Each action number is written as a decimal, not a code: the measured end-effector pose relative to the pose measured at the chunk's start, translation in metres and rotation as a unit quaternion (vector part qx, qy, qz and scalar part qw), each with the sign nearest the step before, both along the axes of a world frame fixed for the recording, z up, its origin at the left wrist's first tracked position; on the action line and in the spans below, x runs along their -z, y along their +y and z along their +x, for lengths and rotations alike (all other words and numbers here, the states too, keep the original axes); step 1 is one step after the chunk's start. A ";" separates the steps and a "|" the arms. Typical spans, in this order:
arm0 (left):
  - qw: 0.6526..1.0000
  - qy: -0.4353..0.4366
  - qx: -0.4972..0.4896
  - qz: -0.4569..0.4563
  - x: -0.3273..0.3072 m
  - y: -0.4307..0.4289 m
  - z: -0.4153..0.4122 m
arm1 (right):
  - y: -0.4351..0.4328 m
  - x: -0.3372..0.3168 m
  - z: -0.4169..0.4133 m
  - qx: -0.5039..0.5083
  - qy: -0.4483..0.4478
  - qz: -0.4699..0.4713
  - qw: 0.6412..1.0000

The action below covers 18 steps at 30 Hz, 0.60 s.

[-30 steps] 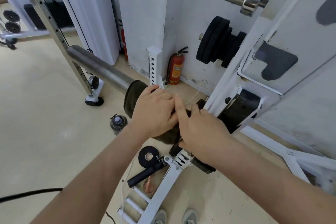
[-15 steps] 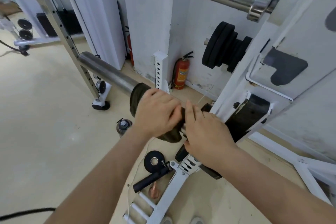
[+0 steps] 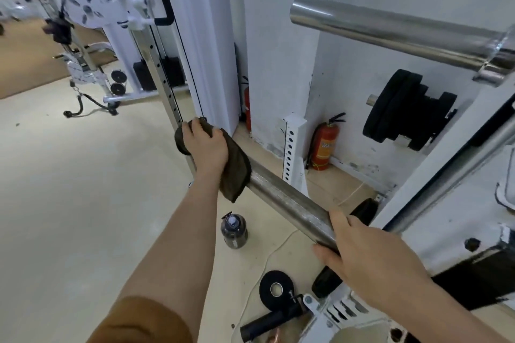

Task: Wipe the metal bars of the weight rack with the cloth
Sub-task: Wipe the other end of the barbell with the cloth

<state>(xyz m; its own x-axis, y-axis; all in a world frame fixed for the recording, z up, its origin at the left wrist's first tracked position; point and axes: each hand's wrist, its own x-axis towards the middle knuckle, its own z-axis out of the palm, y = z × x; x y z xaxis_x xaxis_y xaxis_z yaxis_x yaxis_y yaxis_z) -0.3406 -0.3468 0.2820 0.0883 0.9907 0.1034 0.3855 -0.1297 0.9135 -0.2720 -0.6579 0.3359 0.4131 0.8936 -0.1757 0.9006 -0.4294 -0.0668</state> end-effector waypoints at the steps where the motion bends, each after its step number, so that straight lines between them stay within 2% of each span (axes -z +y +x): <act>1: 0.997 -0.046 -0.033 -0.054 -0.004 0.005 0.002 | 0.000 0.000 0.000 -0.003 -0.006 0.006 1.000; 3: 0.964 -0.175 -0.090 -0.180 -0.008 0.007 0.002 | 0.000 0.000 0.000 -0.006 -0.022 0.013 1.000; 5: 0.909 -0.291 -0.081 -0.289 -0.004 -0.005 0.000 | 0.000 0.002 -0.001 -0.015 -0.056 0.004 0.998; 9: 0.852 -0.405 -0.032 -0.329 -0.008 -0.061 0.001 | 0.001 0.001 -0.001 -0.015 -0.051 -0.008 0.999; 12: 0.829 -0.428 -0.030 -0.358 -0.011 -0.113 0.008 | 0.002 0.000 0.004 -0.014 -0.010 -0.010 1.000; 14: 0.828 -0.419 0.001 -0.372 -0.006 -0.153 0.015 | 0.005 0.004 0.008 -0.022 0.011 0.026 0.999; 17: 0.850 -0.357 0.054 -0.383 0.002 -0.211 0.012 | -0.001 0.002 0.009 -0.026 0.061 0.149 0.987; 18: 0.870 -0.312 0.074 -0.374 0.003 -0.226 0.005 | -0.010 -0.004 0.005 -0.025 0.074 0.189 0.979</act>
<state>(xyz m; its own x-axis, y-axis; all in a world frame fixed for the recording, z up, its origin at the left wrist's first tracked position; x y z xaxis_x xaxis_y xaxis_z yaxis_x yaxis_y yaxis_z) -0.3357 -0.5728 0.2789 0.3791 0.7836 -0.4923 -0.1863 0.5857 0.7888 -0.2668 -0.6675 0.3398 0.3630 0.9245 0.1166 0.8883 -0.3055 -0.3429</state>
